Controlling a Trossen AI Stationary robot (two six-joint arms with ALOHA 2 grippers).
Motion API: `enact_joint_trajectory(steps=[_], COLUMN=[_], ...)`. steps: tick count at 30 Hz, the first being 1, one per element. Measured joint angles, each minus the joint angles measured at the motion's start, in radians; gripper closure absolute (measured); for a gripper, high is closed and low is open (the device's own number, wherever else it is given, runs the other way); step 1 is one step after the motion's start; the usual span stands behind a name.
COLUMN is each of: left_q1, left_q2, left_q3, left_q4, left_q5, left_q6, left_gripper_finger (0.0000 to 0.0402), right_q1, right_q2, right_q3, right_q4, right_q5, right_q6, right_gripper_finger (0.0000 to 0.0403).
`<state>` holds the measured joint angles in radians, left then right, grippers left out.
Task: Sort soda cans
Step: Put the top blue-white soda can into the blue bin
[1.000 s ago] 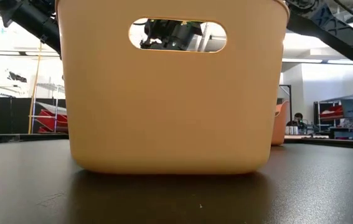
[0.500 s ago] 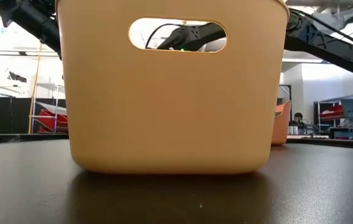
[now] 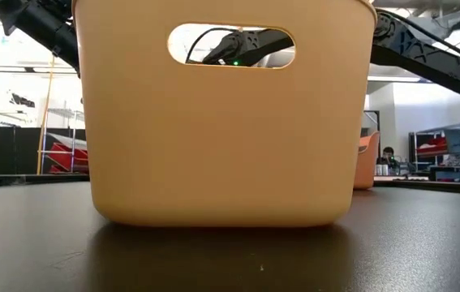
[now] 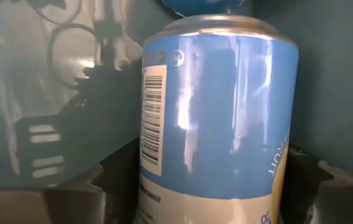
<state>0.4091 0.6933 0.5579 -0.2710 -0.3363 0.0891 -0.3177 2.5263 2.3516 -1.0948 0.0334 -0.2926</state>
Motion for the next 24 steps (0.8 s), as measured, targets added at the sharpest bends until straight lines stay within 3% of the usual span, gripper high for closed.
enact_joint_trajectory(steps=[12, 18, 24], left_q1=[0.000, -0.017, -0.059], left_q2=[0.000, 0.009, 0.101], left_q3=[0.000, 0.000, 0.000], left_q4=[0.009, 0.056, 0.223], left_q5=[0.002, 0.188, 0.245], left_q6=[0.031, 0.133, 0.146], left_gripper_finger=[0.0084, 0.0084, 0.0081], right_q1=[0.040, 0.085, 0.143], right_q2=[-0.073, -0.190, -0.300], right_q3=[-0.001, 0.000, 0.002], right_q4=[-0.046, -0.049, 0.014], right_q5=[0.068, 0.074, 0.073], right_q6=[0.007, 0.007, 0.028], right_gripper_finger=[0.0132, 0.0132, 0.0132])
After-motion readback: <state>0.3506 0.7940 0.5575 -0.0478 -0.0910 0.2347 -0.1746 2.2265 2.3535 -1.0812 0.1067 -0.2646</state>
